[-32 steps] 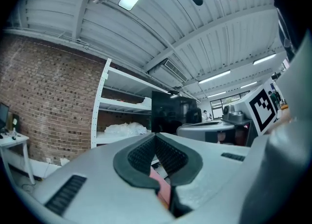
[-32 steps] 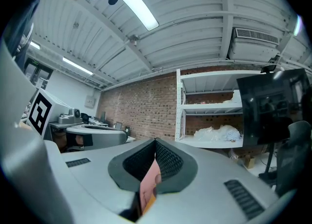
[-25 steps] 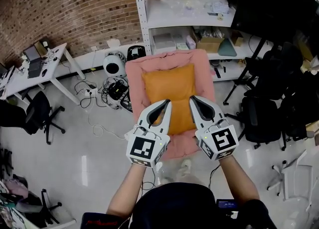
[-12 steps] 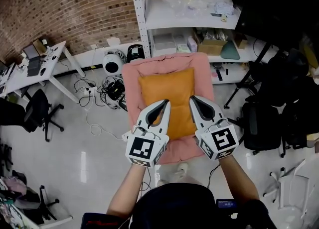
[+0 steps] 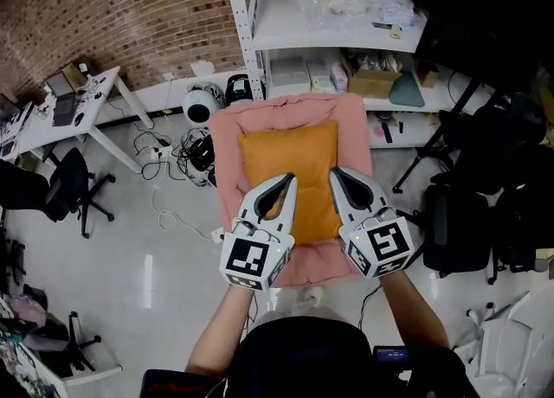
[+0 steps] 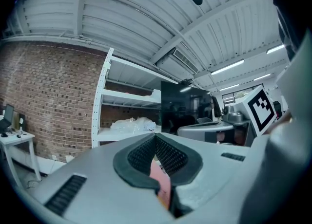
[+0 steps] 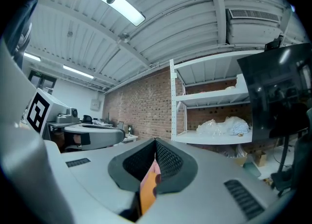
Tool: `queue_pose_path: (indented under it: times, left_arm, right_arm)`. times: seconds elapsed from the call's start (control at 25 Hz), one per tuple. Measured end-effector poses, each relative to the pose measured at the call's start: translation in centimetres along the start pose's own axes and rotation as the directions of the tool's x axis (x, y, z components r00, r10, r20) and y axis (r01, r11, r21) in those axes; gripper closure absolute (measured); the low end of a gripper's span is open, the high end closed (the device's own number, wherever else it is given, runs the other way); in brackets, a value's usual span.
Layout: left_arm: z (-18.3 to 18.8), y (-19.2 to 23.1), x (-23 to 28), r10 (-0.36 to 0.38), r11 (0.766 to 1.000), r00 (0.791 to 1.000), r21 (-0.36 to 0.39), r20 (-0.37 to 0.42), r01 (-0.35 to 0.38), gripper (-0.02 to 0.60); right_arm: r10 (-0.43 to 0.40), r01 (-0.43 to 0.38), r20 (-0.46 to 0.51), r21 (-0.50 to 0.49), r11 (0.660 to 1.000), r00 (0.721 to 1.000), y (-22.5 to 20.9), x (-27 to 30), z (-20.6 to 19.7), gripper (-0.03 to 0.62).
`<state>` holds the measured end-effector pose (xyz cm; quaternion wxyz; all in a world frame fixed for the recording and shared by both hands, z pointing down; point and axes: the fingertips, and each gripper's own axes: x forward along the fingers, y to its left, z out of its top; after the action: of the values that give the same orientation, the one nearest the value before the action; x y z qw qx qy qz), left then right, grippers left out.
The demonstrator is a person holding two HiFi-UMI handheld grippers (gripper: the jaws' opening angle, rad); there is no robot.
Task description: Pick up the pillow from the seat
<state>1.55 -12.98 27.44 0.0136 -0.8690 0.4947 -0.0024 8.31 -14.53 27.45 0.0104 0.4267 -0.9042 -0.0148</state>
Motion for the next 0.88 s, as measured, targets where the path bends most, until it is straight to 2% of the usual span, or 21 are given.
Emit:
queue_pose_path:
  times: [0.48,0.88]
  left_arm:
    - [-1.5,0.1,1.4,0.043,0.999,0.999,-0.002,-0.025,-0.043,0.578]
    - [-4.0,3.1,2.5,0.048,0.998,0.997,-0.028,-0.064,-0.050,0.578]
  right_arm:
    - [0.052,-0.051,-0.026,0.023,0.998,0.998,-1.5,1.0,-2.0,0.577]
    - [0.064,-0.062,-0.072,0.030,0.998,0.995,-1.3,4.0,-4.1,0.577]
